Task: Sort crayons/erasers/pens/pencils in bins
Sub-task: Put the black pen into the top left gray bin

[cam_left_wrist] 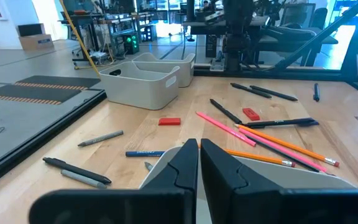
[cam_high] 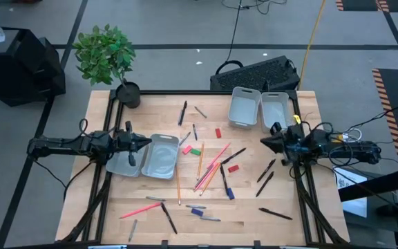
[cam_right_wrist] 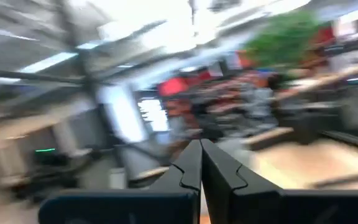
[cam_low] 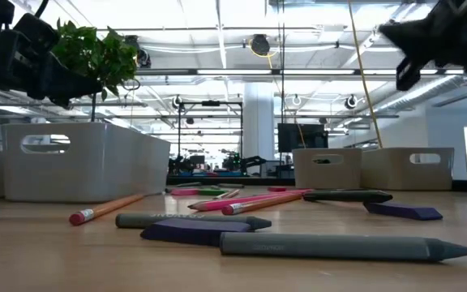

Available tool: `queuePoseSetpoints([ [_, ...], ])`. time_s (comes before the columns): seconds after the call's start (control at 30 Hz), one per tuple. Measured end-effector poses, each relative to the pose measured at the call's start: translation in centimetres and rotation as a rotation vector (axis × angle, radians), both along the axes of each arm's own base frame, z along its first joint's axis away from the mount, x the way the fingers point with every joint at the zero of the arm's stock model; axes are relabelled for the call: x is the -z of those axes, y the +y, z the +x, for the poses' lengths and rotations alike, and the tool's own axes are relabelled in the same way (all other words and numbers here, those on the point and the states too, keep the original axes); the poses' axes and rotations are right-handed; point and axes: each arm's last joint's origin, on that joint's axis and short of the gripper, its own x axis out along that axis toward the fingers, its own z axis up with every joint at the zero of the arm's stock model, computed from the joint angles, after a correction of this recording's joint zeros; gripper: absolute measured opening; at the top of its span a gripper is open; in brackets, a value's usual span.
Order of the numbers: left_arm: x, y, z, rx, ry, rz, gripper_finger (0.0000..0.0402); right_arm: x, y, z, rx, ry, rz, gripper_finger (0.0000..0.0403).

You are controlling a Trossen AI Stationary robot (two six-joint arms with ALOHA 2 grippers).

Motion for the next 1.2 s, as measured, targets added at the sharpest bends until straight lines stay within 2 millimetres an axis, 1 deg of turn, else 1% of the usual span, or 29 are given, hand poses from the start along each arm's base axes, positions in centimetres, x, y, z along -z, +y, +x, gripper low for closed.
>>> queuePoseSetpoints([
  [0.07, 0.0, 0.0, 0.0, 0.0, 0.0, 0.0, 0.0024, 0.4, -0.3, 0.5, 0.101, 0.074, -0.061, 0.0],
  [0.1, 0.0, 0.0, 0.0, -0.001, 0.0, 0.0, 0.0024, 1.0, -0.3, 0.8, 0.135, 0.155, -0.099, 0.0],
  [0.17, 0.0, 0.0, 0.0, 0.0, 0.0, 0.0, 0.0024, -0.5, -0.6, 1.3, 0.212, 0.205, -0.141, 0.0],
  [0.23, 0.0, 0.0, 0.0, 0.0, 0.0, 0.0, 0.0024, -2.0, -0.8, 2.1, 0.278, 0.259, -0.142, 0.0],
  [0.3, 0.0, 0.0, 0.0, 0.0, 0.0, 0.0, 0.0024, -2.9, -0.9, 3.4, 0.304, 0.36, -0.141, 0.0],
  [0.47, 0.0, 0.0, 0.0, -0.001, 0.0, 0.0, 0.0024, -5.6, -0.8, 7.5, 0.277, 0.534, -0.13, 0.0],
  [0.57, 0.0, 0.0, 0.0, -0.001, 0.0, 0.0, 0.0024, -6.8, -0.4, 10.1, 0.171, 0.588, -0.087, 0.0],
  [0.67, 0.0, 0.0, 0.0, -0.001, 0.0, 0.0, 0.0024, -8.0, 0.2, 12.3, 0.02, 0.625, -0.106, 0.0],
  [0.77, 0.0, 0.0, 0.0, 0.0, 0.0, 0.0, 0.0024, -8.1, 0.5, 13.7, -0.077, 0.773, -0.111, 0.0],
  [0.87, 0.0, 0.0, 0.0, -0.001, 0.0, 0.0, 0.0024, -8.4, 0.6, 14.1, -0.169, 0.918, -0.097, 0.0],
  [0.93, 0.0, 0.0, 0.0, -0.001, 0.0, 0.0, 0.0024, -8.8, 0.7, 14.2, -0.189, 0.998, -0.102, 0.0],
  [1.03, 0.0, 0.0, 0.0, -0.001, 0.0, 0.0, 0.0024, -7.9, 0.7, 14.3, -0.226, 1.158, -0.171, 0.0],
  [1.1, 0.0, 0.0, 0.0, -0.001, 0.0, 0.0, 0.0024, -7.2, 0.7, 14.6, -0.249, 1.214, -0.217, 0.0003],
  [1.2, 0.0, 0.0, 0.0, 0.0, 0.0, 0.0, 0.0024, -5.8, 0.7, 15.5, -0.297, 1.268, -0.3, 0.0028],
])
